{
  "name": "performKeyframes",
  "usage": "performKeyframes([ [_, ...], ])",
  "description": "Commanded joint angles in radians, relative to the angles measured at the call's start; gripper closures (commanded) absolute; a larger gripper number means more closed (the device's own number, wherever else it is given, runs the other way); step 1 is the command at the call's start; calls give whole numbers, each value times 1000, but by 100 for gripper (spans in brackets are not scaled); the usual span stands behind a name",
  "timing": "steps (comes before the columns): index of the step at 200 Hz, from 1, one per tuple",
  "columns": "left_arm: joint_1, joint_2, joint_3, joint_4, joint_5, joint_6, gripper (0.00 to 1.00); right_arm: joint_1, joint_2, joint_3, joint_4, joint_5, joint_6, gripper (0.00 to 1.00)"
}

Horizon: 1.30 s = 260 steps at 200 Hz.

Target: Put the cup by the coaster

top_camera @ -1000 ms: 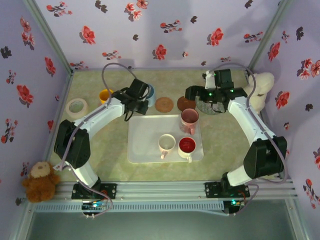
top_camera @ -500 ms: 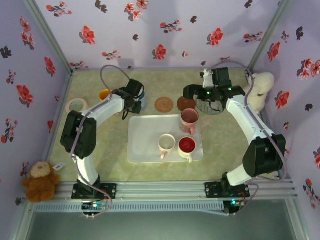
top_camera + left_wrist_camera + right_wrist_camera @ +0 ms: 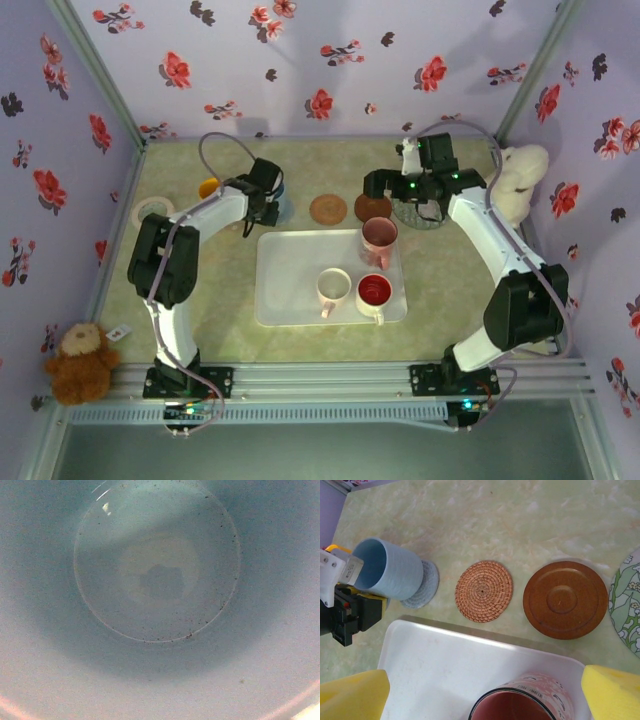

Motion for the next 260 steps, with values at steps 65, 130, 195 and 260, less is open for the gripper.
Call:
performKeyframes([
  [65,10,7,30,102,37,18,100,17,19,43,-37,37,-15,1],
  [130,5,2,10,87,43,25,100,21,21,40,-41,42,-20,1],
  [195,2,-12,-3,62,39,30,99,28,4,4,-32,27,-18,1],
  [260,2,4,9,69,35,24,83,27,-7,3,-37,29,-27,1],
])
